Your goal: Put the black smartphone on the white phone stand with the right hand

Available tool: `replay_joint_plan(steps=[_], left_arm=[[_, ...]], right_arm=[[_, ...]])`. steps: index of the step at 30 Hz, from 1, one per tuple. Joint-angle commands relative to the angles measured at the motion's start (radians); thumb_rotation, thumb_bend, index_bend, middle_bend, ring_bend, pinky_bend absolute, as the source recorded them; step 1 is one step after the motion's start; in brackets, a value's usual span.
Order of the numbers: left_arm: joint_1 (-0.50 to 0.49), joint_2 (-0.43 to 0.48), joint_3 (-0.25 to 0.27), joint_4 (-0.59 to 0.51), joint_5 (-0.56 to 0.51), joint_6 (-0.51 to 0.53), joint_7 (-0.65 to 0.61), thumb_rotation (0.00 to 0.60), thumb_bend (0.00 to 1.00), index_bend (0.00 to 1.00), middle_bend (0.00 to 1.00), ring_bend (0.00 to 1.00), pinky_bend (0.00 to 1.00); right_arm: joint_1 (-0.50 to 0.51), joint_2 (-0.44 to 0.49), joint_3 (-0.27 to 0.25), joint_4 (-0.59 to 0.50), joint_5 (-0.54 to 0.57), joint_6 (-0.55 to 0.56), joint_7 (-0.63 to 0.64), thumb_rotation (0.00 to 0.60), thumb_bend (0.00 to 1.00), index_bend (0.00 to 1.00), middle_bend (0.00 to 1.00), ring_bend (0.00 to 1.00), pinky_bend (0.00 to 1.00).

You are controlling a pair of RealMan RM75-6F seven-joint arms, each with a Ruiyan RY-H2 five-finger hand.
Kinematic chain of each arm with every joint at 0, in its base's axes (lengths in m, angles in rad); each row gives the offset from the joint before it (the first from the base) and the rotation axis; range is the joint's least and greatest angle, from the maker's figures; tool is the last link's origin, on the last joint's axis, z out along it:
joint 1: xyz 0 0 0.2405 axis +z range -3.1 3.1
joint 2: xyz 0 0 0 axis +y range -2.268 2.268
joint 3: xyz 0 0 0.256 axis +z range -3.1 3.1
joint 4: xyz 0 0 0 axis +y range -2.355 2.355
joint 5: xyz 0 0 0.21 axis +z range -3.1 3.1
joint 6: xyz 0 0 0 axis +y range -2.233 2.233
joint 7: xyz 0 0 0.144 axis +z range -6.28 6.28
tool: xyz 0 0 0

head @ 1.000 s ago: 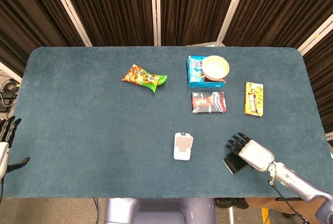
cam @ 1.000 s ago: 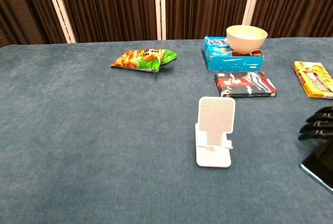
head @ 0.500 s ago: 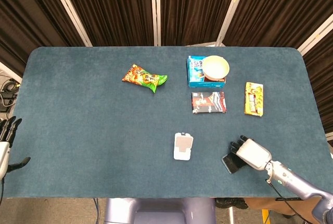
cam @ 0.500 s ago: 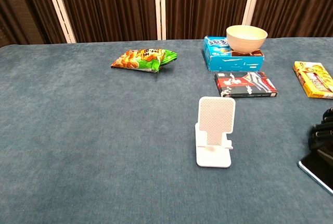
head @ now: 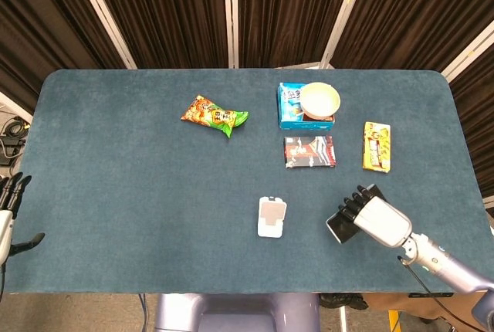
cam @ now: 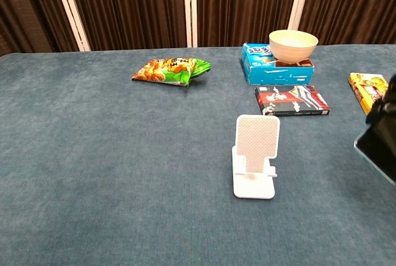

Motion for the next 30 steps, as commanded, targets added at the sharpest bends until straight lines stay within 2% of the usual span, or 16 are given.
replay_joint_plan(steps=[1,3,5,11,15,21,30], left_arm=[[-0.001,0.001,-0.001,0.0,-0.002,-0.001,-0.001,0.6,0.0,0.0,0.0,0.0,0.0],[-0.001,0.002,-0.001,0.0,-0.003,-0.002,-0.004,0.6,0.0,0.0,0.0,0.0,0.0],[-0.001,0.003,-0.002,0.0,-0.004,-0.001,-0.006,0.6,0.0,0.0,0.0,0.0,0.0],[-0.003,0.008,-0.008,0.002,-0.015,-0.006,-0.023,0.6,0.0,0.0,0.0,0.0,0.0],[-0.005,0.014,-0.012,0.004,-0.025,-0.011,-0.035,0.6,0.0,0.0,0.0,0.0,0.0],[-0.007,0.019,-0.017,0.008,-0.035,-0.017,-0.053,0.6,0.0,0.0,0.0,0.0,0.0],[-0.013,0.025,-0.022,0.017,-0.048,-0.032,-0.078,0.6,0.0,0.0,0.0,0.0,0.0]], right_arm=[[0.04,0.051,0.042,-0.042,-0.063,0.083,-0.161,0.6,0.54,0.59,0.59,0.5,0.36],[0.069,0.083,0.057,-0.094,-0.09,0.089,-0.239,0.6,0.54,0.59,0.59,0.5,0.36],[0.108,0.128,0.078,-0.181,-0.126,0.058,-0.375,0.6,0.54,0.58,0.58,0.5,0.36],[0.179,0.221,0.121,-0.451,-0.155,-0.165,-0.693,0.6,0.54,0.58,0.58,0.5,0.35],[0.208,0.233,0.155,-0.571,-0.15,-0.276,-0.823,0.6,0.54,0.59,0.59,0.5,0.35],[0.243,0.215,0.179,-0.651,-0.151,-0.411,-0.938,0.6,0.54,0.61,0.61,0.5,0.34],[0.288,0.164,0.234,-0.752,-0.086,-0.634,-1.094,0.6,0.55,0.61,0.61,0.5,0.33]])
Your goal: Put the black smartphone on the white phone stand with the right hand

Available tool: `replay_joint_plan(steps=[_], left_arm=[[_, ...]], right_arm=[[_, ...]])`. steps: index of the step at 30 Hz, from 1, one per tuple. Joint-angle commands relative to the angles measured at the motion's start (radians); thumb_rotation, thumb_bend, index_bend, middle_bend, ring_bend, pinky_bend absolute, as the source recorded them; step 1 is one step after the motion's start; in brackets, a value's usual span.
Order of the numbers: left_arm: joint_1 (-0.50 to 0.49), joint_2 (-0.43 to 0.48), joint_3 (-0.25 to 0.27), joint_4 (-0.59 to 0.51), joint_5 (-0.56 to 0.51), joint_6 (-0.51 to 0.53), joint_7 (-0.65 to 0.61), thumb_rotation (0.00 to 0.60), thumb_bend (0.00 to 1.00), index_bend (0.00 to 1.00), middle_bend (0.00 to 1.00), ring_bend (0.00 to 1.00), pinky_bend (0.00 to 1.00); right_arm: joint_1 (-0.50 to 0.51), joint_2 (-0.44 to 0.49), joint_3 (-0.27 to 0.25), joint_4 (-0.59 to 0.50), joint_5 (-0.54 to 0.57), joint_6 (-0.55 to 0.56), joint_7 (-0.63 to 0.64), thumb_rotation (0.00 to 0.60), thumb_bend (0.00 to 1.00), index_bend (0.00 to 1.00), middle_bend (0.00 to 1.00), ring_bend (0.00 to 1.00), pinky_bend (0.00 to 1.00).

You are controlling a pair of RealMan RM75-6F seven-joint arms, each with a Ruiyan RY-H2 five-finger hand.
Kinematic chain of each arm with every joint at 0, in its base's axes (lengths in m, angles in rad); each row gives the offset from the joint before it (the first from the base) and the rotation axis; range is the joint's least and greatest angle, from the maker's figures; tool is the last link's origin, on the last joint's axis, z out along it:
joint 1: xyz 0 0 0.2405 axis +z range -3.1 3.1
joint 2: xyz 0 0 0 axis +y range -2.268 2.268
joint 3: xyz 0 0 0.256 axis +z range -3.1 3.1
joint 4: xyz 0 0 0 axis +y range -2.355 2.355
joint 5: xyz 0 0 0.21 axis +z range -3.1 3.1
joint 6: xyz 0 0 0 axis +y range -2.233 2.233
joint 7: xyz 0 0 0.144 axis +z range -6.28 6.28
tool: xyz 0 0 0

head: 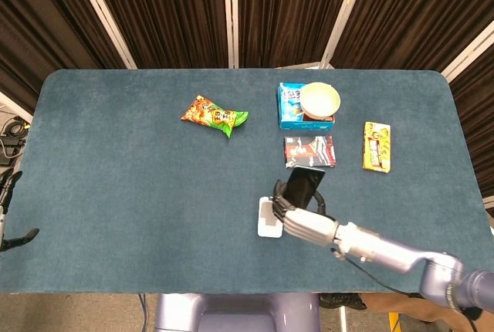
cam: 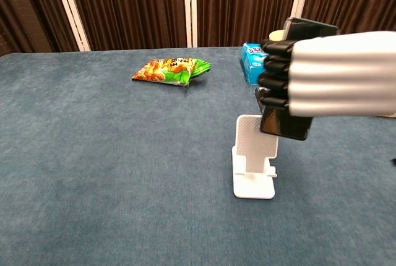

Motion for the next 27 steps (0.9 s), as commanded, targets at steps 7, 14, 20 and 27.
replay_joint_plan(steps=[7,14,20,27], left_arm=[[-0.003,0.005,-0.002,0.003,-0.006,-0.008,-0.014,0.6,0.0,0.0,0.0,0.0,0.0],[-0.003,0.009,-0.002,0.003,-0.005,-0.008,-0.023,0.6,0.0,0.0,0.0,0.0,0.0],[-0.004,0.009,0.0,0.001,-0.004,-0.008,-0.019,0.6,0.0,0.0,0.0,0.0,0.0],[-0.004,0.013,-0.002,0.001,-0.006,-0.007,-0.029,0.6,0.0,0.0,0.0,0.0,0.0]], right_arm=[[0.013,-0.052,0.031,-0.058,0.05,-0.118,-0.119,0.6,0.54,0.61,0.61,0.5,0.33],[0.001,-0.083,0.031,-0.072,0.075,-0.164,-0.174,0.6,0.55,0.61,0.61,0.5,0.33],[0.001,-0.101,0.038,-0.083,0.091,-0.204,-0.216,0.6,0.55,0.61,0.61,0.5,0.32],[-0.019,-0.135,0.062,-0.084,0.135,-0.235,-0.293,0.6,0.55,0.61,0.61,0.49,0.32]])
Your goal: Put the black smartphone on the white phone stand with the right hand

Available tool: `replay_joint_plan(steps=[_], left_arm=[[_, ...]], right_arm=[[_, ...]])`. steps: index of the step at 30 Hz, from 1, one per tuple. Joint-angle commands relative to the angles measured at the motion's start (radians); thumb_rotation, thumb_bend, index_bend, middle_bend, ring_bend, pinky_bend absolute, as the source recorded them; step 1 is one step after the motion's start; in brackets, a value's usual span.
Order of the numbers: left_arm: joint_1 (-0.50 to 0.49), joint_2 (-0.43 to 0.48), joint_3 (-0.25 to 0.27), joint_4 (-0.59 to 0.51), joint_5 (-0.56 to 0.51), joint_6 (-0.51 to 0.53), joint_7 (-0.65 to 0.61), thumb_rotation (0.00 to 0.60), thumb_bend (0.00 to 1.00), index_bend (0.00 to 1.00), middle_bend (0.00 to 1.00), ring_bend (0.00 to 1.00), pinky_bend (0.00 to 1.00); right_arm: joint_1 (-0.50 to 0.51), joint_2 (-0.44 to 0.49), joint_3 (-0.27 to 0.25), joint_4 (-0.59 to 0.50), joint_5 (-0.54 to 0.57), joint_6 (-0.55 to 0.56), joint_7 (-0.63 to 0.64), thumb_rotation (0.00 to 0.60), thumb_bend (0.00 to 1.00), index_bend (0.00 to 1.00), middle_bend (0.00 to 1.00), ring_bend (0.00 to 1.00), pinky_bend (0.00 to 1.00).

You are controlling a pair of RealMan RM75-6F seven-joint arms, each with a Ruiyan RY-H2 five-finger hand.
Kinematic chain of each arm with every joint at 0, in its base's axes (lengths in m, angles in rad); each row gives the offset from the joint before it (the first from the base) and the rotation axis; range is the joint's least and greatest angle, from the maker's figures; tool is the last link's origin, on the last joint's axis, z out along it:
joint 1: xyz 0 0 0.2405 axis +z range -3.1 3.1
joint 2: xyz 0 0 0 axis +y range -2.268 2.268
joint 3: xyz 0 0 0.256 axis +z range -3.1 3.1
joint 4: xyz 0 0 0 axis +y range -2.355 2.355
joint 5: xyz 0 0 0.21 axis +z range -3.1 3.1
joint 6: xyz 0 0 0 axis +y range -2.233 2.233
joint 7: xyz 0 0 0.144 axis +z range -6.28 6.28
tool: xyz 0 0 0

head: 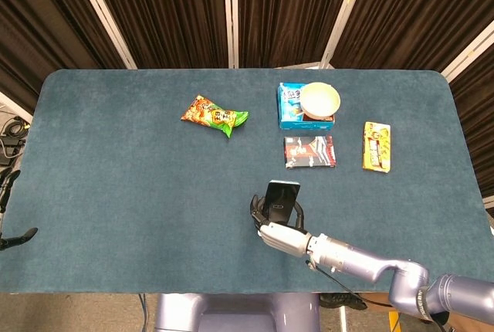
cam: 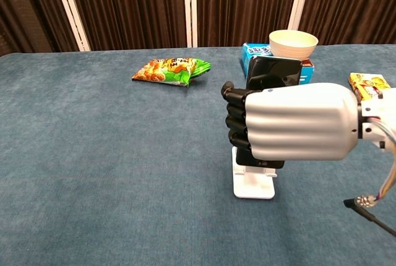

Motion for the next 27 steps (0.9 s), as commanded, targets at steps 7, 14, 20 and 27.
replay_joint_plan(steps=[7,14,20,27], left_arm=[[0.0,0.004,0.0,-0.001,0.0,0.001,-0.008,0.6,0.0,0.0,0.0,0.0,0.0],[0.001,0.006,0.0,-0.001,0.002,0.003,-0.011,0.6,0.0,0.0,0.0,0.0,0.0],[0.0,0.008,0.0,-0.001,0.001,0.001,-0.014,0.6,0.0,0.0,0.0,0.0,0.0],[0.0,0.009,0.0,-0.002,0.0,0.0,-0.018,0.6,0.0,0.0,0.0,0.0,0.0]], right_arm=[[-0.032,-0.037,0.035,-0.015,0.071,-0.043,-0.116,0.6,0.55,0.61,0.61,0.49,0.32],[-0.041,-0.054,0.026,-0.017,0.081,-0.05,-0.15,0.6,0.54,0.61,0.61,0.49,0.32],[-0.046,-0.067,0.017,-0.011,0.082,-0.052,-0.164,0.6,0.54,0.61,0.61,0.49,0.32],[-0.05,-0.08,0.017,-0.002,0.095,-0.043,-0.16,0.6,0.51,0.43,0.44,0.42,0.32]])
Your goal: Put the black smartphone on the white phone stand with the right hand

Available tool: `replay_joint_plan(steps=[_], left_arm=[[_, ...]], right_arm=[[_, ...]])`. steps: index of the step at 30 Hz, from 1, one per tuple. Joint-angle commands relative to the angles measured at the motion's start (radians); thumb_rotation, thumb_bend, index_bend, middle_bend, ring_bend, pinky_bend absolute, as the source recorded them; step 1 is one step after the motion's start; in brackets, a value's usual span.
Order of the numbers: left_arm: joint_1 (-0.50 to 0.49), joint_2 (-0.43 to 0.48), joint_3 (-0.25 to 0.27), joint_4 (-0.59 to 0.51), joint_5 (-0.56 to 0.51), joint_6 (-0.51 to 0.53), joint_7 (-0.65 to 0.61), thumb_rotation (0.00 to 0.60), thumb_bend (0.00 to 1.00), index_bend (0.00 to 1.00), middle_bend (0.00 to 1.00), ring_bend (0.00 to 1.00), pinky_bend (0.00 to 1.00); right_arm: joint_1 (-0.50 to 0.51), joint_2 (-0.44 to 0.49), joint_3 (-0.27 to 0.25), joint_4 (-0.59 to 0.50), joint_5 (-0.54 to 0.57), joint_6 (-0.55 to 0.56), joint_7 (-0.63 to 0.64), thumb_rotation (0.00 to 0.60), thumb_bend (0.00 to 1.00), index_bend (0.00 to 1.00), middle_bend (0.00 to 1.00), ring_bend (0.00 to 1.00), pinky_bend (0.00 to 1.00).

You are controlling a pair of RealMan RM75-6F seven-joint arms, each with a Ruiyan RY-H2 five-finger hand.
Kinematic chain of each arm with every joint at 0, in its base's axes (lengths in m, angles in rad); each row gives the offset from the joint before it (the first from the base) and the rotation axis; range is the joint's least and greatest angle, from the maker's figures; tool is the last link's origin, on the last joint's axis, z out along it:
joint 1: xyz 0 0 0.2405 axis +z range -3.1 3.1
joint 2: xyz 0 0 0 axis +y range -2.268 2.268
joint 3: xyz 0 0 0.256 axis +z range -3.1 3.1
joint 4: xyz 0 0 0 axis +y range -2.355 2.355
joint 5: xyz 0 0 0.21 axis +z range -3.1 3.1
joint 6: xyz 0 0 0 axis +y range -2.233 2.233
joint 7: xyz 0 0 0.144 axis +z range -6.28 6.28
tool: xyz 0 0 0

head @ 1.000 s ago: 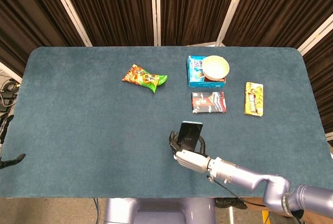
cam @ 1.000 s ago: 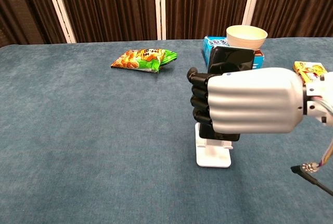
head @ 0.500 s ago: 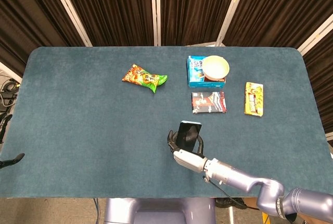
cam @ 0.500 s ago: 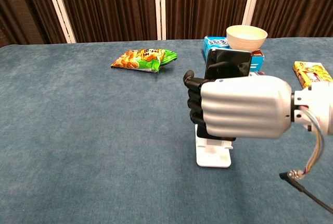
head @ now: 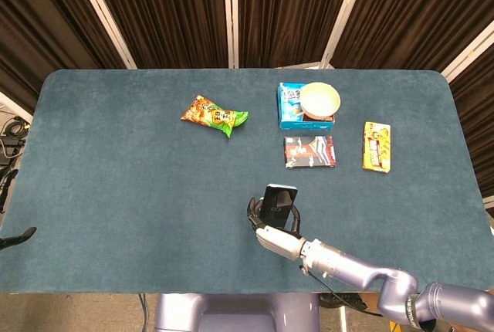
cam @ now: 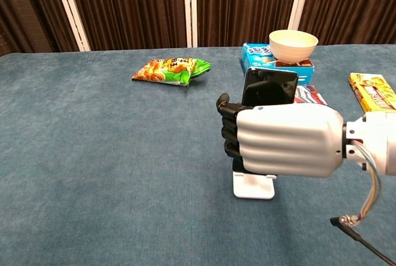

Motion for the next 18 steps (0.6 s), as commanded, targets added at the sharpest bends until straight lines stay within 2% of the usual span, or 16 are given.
replay_joint_plan(steps=[1,3,6,12,18], left_arm=[[-0.001,0.0,0.0,0.0,-0.001,-0.002,-0.001,0.6,0.0,0.0,0.0,0.0,0.0],[-0.001,0.0,0.001,0.001,-0.001,-0.003,-0.001,0.6,0.0,0.0,0.0,0.0,0.0],[-0.001,0.0,0.001,0.0,0.001,-0.003,-0.001,0.6,0.0,0.0,0.0,0.0,0.0],[-0.001,0.0,0.003,-0.001,0.003,-0.002,0.0,0.6,0.0,0.0,0.0,0.0,0.0],[-0.002,-0.001,0.004,-0.001,0.003,-0.003,0.004,0.6,0.0,0.0,0.0,0.0,0.0]], right_arm=[[-0.002,-0.003,0.003,0.004,0.005,0.006,0.002,0.6,0.5,0.39,0.4,0.4,0.32],[-0.005,-0.006,0.006,0.006,0.011,0.014,0.003,0.6,0.49,0.34,0.31,0.32,0.3],[-0.008,-0.01,0.008,0.013,0.008,0.03,-0.002,0.6,0.48,0.32,0.26,0.23,0.23],[-0.012,-0.009,-0.001,0.018,0.0,0.052,0.006,0.6,0.48,0.25,0.18,0.16,0.14],[-0.021,-0.003,-0.008,0.018,-0.007,0.08,0.013,0.6,0.48,0.17,0.12,0.14,0.14]])
